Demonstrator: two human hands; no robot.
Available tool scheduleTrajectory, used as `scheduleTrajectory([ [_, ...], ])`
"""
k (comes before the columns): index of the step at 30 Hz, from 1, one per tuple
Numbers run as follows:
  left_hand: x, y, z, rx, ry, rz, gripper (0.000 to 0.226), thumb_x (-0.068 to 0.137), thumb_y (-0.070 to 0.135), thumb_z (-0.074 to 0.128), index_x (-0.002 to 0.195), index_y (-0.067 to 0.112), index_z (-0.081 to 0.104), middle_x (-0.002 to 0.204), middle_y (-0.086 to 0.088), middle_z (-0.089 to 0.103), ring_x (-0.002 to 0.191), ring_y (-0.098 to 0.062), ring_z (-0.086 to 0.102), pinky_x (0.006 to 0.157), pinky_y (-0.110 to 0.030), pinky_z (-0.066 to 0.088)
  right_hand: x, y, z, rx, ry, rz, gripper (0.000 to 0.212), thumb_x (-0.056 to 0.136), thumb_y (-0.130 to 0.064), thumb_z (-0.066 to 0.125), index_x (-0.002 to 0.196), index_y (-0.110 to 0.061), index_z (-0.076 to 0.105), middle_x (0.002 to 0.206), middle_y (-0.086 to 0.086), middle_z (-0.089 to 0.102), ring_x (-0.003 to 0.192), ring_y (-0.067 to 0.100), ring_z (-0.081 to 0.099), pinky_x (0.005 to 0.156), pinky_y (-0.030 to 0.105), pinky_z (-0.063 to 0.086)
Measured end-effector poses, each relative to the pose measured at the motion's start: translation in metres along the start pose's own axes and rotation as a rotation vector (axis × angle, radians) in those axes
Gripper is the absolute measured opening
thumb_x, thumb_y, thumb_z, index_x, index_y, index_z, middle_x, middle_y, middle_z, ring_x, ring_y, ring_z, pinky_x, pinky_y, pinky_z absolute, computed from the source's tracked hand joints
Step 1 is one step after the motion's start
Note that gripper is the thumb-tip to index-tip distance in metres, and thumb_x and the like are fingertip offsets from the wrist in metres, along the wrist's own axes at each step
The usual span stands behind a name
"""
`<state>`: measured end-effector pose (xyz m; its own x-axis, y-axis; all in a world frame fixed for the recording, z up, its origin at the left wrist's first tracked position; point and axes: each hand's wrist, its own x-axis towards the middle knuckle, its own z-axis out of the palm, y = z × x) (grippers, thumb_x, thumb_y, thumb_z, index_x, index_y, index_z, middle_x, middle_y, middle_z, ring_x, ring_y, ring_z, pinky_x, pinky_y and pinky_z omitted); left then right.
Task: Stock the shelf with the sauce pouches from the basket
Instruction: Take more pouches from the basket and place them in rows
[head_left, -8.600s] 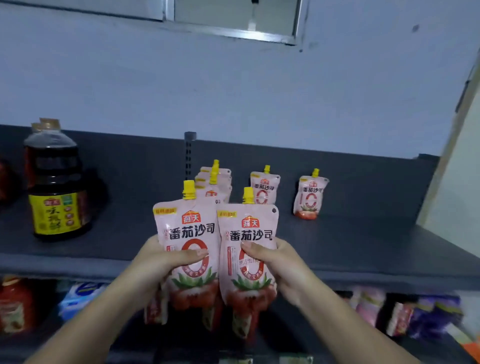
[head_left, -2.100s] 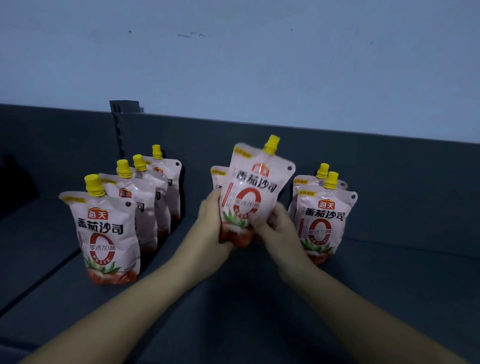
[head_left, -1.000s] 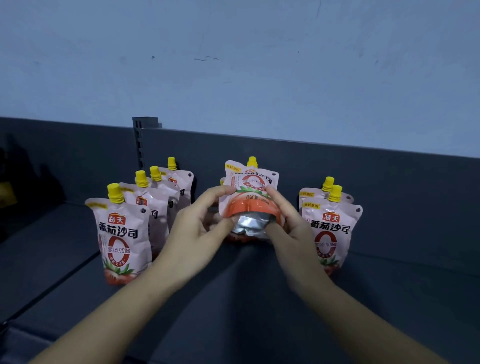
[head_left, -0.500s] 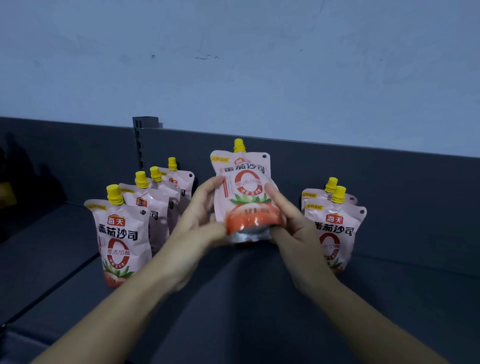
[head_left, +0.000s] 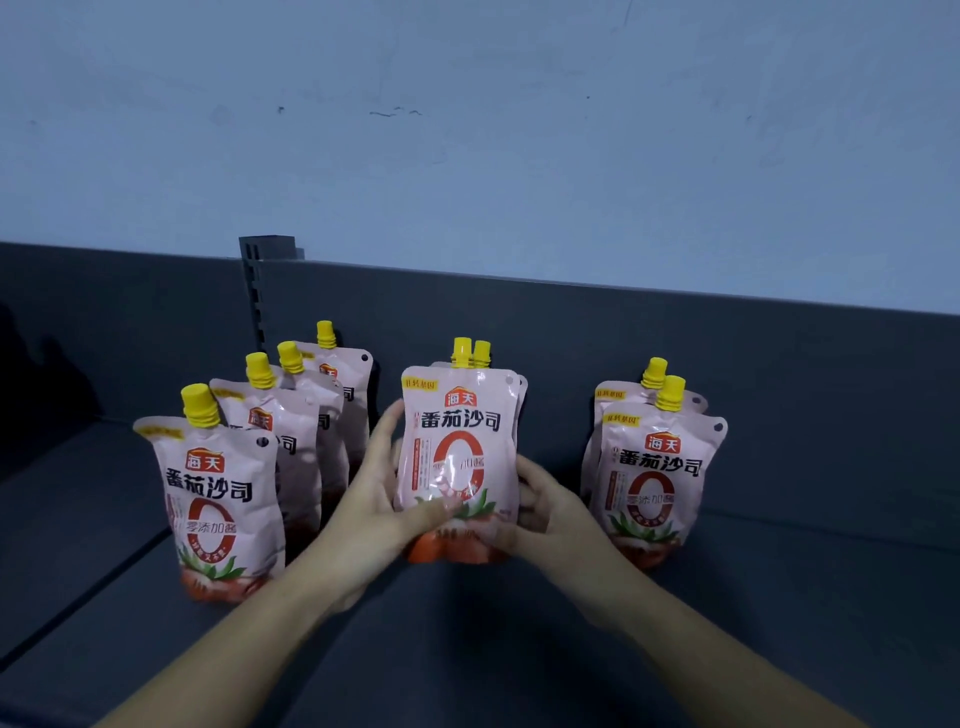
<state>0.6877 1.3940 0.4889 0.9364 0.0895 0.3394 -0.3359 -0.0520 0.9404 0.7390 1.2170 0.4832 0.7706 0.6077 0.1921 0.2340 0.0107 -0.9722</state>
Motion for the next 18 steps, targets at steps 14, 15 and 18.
scheduleTrajectory([
  [14,0.028,-0.032,-0.008,0.583,-0.045,-0.086,0.085,0.073,0.010,0.075,0.139,0.022,0.023,0.115,0.015,0.051,0.114,-0.008,0.052,0.090,-0.018,0.042,0.034,0.033,0.006,-0.494,0.280,0.011,0.044,0.079,-0.012,0.071,0.115,-0.020,0.046,0.120,-0.004,0.061,0.112,0.009,0.058,0.078,0.007,0.046],
  [15,0.030,-0.033,-0.008,0.590,-0.043,-0.087,0.083,0.075,0.008,0.074,0.139,0.021,0.023,0.116,0.014,0.050,0.114,-0.006,0.050,0.087,-0.015,0.041,0.037,0.033,0.007,-0.502,0.296,0.019,0.045,0.079,-0.011,0.071,0.117,-0.017,0.047,0.121,-0.003,0.061,0.112,0.010,0.057,0.075,0.004,0.045],
  [18,0.037,-0.033,-0.008,0.614,-0.054,-0.091,0.080,0.079,0.006,0.068,0.141,0.017,0.019,0.120,0.011,0.047,0.111,-0.002,0.044,0.087,-0.013,0.037,0.044,0.034,0.008,-0.533,0.334,0.039,0.043,0.079,-0.011,0.071,0.117,-0.015,0.050,0.122,-0.001,0.061,0.110,0.009,0.056,0.072,0.004,0.043],
])
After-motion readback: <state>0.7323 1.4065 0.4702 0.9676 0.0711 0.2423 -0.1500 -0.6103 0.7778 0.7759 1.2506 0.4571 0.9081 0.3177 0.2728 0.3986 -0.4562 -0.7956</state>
